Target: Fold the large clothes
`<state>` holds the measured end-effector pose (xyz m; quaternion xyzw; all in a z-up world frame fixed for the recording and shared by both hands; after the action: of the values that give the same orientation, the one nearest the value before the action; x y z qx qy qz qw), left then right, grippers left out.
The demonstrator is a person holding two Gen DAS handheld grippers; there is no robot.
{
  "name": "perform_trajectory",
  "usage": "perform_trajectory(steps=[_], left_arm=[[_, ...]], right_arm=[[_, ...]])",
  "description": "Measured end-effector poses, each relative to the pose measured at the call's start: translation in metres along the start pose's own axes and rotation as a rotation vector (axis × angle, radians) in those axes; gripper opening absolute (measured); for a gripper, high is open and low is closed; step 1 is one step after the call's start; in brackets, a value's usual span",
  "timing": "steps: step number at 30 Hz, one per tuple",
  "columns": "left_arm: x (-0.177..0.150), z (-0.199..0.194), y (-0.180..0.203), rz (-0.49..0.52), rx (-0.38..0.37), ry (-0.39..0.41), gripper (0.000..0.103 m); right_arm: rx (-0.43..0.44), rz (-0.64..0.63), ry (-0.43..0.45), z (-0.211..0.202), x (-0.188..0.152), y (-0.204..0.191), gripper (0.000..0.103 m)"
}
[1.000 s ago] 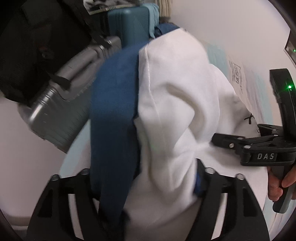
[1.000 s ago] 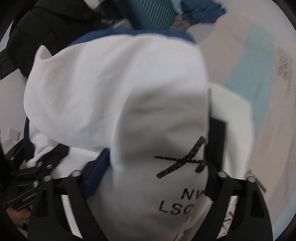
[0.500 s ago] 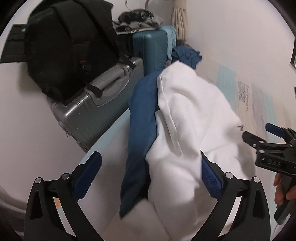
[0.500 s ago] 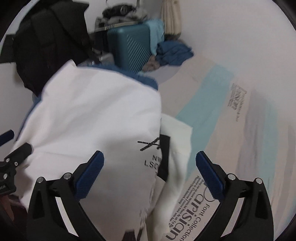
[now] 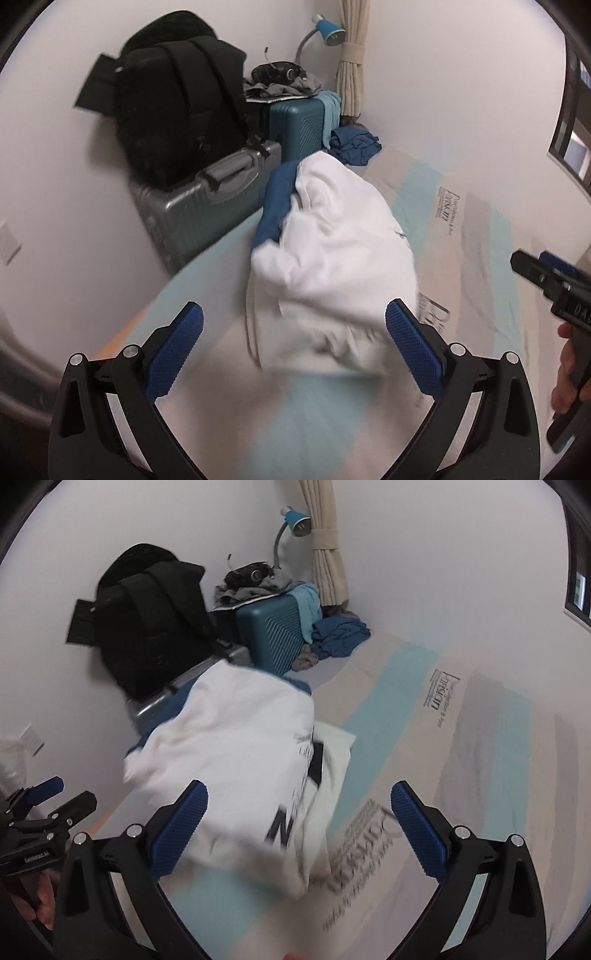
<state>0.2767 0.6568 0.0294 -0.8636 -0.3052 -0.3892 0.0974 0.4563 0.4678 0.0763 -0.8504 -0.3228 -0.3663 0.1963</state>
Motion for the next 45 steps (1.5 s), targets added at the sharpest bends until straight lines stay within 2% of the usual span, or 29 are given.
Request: perform_trajectory(steps=[3, 7, 9, 11, 14, 16, 19, 24, 27, 37, 45], left_arm=[[-0.024, -0.032, 0.003, -0.021, 0.004, -0.018, 0.097], [-0.059, -0.059, 0.008, 0.023, 0.017, -0.045, 0.097], [-0.076, -0.069, 0.003, 0.030, 0.035, -0.050, 0.097], [-0.092, -0.073, -0.007, 0.012, 0.021, -0.080, 0.097], [-0.108, -0.080, -0.020, 0.022, 0.043, -0.108, 0.097], [-0.113, -0.088, -0.025, 0.035, 0.038, -0.099, 0.097], [-0.116, -0.097, -0.028, 0.080, 0.021, -0.083, 0.097], [-0.112, -0.099, -0.030, 0.090, -0.016, -0.075, 0.097], [-0.114, -0.100, -0.029, 0.114, -0.008, -0.062, 0.097], [-0.118, -0.101, -0.034, 0.080, -0.072, -0.077, 0.097], [-0.114, -0.099, -0.031, 0.084, -0.078, -0.068, 0.097]], right_arm=[[0.022, -0.036, -0.025, -0.030, -0.020, -0.009, 0.095], [-0.005, -0.107, -0.045, -0.063, -0.053, -0.034, 0.096], [-0.010, -0.091, -0.043, -0.073, -0.070, -0.043, 0.096], [-0.037, -0.076, -0.047, -0.079, -0.081, -0.050, 0.096], [-0.056, -0.059, -0.036, -0.092, -0.098, -0.064, 0.095], [-0.083, -0.041, -0.033, -0.101, -0.104, -0.071, 0.095], [-0.085, -0.019, -0.035, -0.109, -0.110, -0.077, 0.095], [-0.092, -0.002, -0.040, -0.114, -0.114, -0.079, 0.095], [-0.101, -0.008, -0.038, -0.116, -0.117, -0.080, 0.095], [-0.079, -0.003, -0.059, -0.115, -0.128, -0.076, 0.095], [-0.074, 0.004, -0.058, -0.114, -0.129, -0.073, 0.095]])
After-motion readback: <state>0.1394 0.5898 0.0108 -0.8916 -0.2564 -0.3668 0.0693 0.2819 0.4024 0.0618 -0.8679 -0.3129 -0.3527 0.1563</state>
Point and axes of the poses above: each gripper's, at about its wrist camera, not at the fingertips, and z roughly the way its jaws point, y to its right, x to its top, the point moved 1 cm from there along z, roughly the way its jaws point, and after that the axes turned 3 degrees about y, right-handed, at the moved point
